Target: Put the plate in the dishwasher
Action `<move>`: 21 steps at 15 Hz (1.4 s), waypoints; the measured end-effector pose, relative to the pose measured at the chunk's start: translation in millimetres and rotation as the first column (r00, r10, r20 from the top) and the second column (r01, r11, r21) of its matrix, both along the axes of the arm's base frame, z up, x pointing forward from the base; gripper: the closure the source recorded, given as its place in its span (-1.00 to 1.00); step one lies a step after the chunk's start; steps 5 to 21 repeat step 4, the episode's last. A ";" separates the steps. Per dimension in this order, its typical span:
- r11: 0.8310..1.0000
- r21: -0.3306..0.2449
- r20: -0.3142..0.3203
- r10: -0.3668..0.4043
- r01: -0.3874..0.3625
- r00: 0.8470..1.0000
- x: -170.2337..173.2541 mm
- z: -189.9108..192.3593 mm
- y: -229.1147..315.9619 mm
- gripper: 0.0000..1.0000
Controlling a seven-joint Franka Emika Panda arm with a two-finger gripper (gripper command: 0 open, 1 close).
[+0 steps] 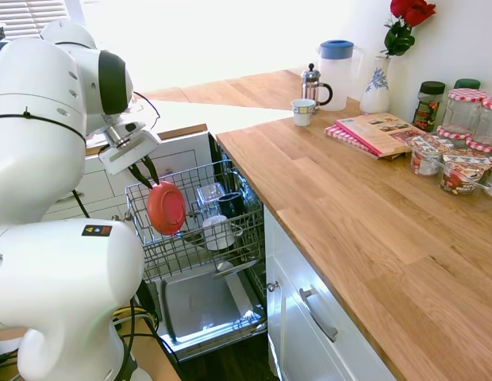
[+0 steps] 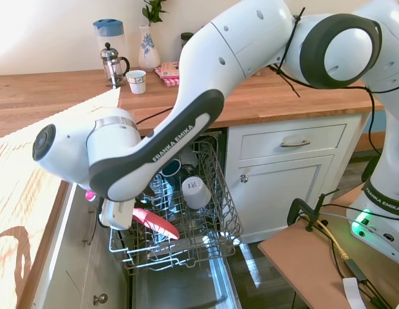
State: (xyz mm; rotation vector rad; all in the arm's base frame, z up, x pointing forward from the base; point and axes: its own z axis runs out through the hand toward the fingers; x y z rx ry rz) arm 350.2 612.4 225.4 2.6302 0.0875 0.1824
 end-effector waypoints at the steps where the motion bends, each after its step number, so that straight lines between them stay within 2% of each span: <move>1: 0.999 0.027 -0.014 -0.020 0.020 1.000 12.2 14.8 -3.1 -1.00; 4: 0.988 0.128 -0.050 -0.080 0.086 0.996 57.4 80.7 -27.9 -1.00; 21: 0.988 0.128 -0.050 -0.080 0.086 0.996 57.4 80.7 -27.9 -1.00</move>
